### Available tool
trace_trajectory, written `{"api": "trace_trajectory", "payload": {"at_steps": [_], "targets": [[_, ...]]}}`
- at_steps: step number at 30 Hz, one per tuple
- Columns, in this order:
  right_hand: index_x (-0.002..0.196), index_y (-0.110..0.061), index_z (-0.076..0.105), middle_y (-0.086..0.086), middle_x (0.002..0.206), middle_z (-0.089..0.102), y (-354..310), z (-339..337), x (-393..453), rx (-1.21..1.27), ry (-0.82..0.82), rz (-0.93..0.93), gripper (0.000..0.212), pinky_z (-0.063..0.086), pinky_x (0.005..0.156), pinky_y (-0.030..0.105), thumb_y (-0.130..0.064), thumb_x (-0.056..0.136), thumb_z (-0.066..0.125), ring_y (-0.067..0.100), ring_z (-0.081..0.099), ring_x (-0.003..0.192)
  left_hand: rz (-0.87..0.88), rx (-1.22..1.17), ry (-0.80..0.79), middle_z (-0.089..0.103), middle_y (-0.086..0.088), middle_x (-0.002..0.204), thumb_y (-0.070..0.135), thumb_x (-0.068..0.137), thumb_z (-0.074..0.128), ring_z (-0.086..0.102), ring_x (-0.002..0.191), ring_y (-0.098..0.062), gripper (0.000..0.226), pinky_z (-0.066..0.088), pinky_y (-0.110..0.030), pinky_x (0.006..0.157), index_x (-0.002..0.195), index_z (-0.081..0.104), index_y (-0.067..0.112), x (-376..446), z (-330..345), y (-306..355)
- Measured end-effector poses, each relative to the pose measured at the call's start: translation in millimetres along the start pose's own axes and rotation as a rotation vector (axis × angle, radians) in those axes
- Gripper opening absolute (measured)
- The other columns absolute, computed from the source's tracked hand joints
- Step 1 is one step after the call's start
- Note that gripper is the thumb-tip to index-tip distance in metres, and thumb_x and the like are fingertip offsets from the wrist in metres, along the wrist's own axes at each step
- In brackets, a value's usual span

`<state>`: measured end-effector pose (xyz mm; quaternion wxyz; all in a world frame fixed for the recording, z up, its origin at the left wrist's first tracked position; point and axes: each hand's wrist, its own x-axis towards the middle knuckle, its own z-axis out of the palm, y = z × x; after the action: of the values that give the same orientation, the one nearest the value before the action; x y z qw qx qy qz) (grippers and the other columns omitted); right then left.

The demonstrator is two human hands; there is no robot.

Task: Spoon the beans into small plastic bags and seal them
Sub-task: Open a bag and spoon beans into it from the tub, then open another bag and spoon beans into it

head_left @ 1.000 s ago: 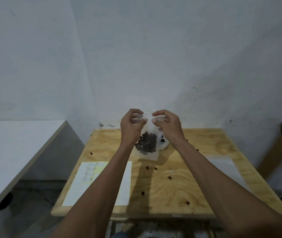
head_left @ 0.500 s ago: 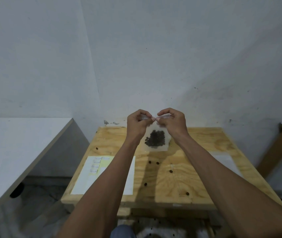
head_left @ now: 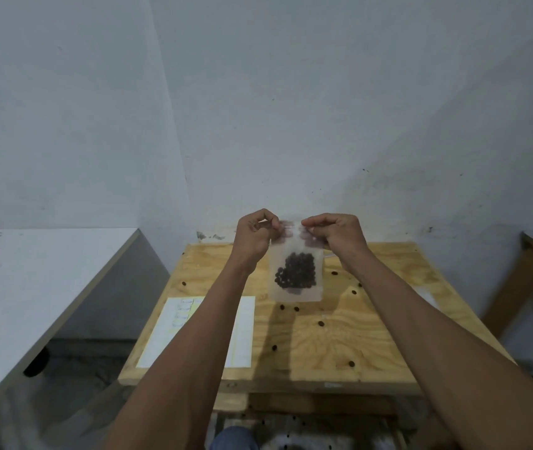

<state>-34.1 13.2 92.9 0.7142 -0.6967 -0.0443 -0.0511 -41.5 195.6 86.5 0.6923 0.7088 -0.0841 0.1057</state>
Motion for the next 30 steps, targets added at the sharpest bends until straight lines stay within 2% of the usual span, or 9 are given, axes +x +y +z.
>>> {"api": "trace_trajectory", "payload": {"at_steps": [5,9,15,17,19,21,25,28,30], "targets": [[0.091,-0.013,0.083,0.0,0.089,0.078,10,-7,-3,-0.228,-0.017,-0.033,0.021,0.056,0.058,0.024,0.003,0.088,0.07,0.009,0.071,0.079,-0.085,-0.001,-0.014,0.073,-0.004,0.073,-0.013,0.092,0.058,0.068,0.07,-0.02,0.02,0.056,-0.031,0.064,0.08,0.064,0.002,-5,-7,-14],[0.087,-0.016,0.084,-0.005,0.077,0.074,32,-5,-13,-0.447,-0.037,-0.004,0.022,0.05,0.048,0.019,0.001,0.087,0.07,0.012,0.066,0.066,-0.206,0.065,-0.037,0.067,-0.014,0.072,-0.012,0.088,0.065,0.062,0.067,-0.027,0.015,0.059,-0.032,0.057,0.082,0.068,0.002,-15,-9,-41],[0.089,-0.023,0.079,0.002,0.123,0.071,74,2,-29,-0.593,-0.11,0.141,0.033,0.043,0.057,0.018,0.005,0.088,0.062,0.011,0.061,0.079,-0.314,0.286,-0.059,0.067,-0.015,0.069,-0.01,0.083,0.074,0.064,0.055,-0.021,0.015,0.061,-0.046,0.071,0.086,0.073,0.005,-32,-8,-84],[0.098,-0.019,0.08,0.003,0.129,0.067,84,4,-35,-0.601,-0.089,0.152,0.032,0.046,0.062,0.02,0.006,0.087,0.064,0.012,0.06,0.089,-0.3,0.378,-0.062,0.066,-0.01,0.067,-0.007,0.081,0.076,0.062,0.057,-0.02,0.017,0.058,-0.032,0.065,0.086,0.074,0.009,-36,-7,-92],[0.098,-0.02,0.08,0.004,0.131,0.066,93,5,-37,-0.616,-0.044,0.151,0.032,0.056,0.08,0.029,0.005,0.088,0.064,0.017,0.062,0.105,-0.276,0.472,-0.079,0.065,-0.005,0.067,-0.002,0.079,0.08,0.058,0.057,-0.013,0.017,0.047,-0.018,0.055,0.091,0.076,0.01,-39,-6,-97],[0.097,-0.024,0.08,0.004,0.127,0.069,100,7,-38,-0.672,-0.015,0.144,0.032,0.055,0.091,0.035,0.003,0.088,0.064,0.021,0.064,0.113,-0.25,0.563,-0.099,0.066,-0.004,0.076,0.004,0.078,0.084,0.057,0.061,-0.01,0.021,0.042,-0.015,0.052,0.096,0.077,0.01,-40,-5,-100],[0.1,-0.029,0.077,0.002,0.123,0.07,100,5,-41,-0.848,0.045,0.115,0.025,0.047,0.073,0.027,-0.008,0.088,0.071,0.019,0.065,0.098,-0.153,0.809,-0.051,0.063,-0.003,0.103,0.022,0.078,0.085,0.057,0.088,-0.016,0.025,0.04,-0.025,0.071,0.102,0.077,0.019,-39,-1,-104],[0.097,-0.03,0.077,-0.002,0.112,0.074,89,-7,-40,-0.87,0.119,0.066,0.017,0.044,0.064,0.025,-0.015,0.089,0.072,0.015,0.063,0.081,-0.053,0.858,-0.033,0.062,-0.005,0.106,0.028,0.081,0.081,0.056,0.099,-0.021,0.021,0.039,-0.029,0.076,0.1,0.076,0.021,-36,14,-99],[0.095,-0.03,0.077,-0.007,0.102,0.075,80,-22,-39,-0.847,0.185,0.062,0.017,0.05,0.067,0.027,-0.016,0.088,0.071,0.016,0.068,0.086,-0.004,0.855,-0.045,0.068,-0.006,0.104,0.028,0.083,0.078,0.062,0.098,-0.022,0.018,0.045,-0.03,0.075,0.099,0.077,0.02,-34,34,-92]]}}
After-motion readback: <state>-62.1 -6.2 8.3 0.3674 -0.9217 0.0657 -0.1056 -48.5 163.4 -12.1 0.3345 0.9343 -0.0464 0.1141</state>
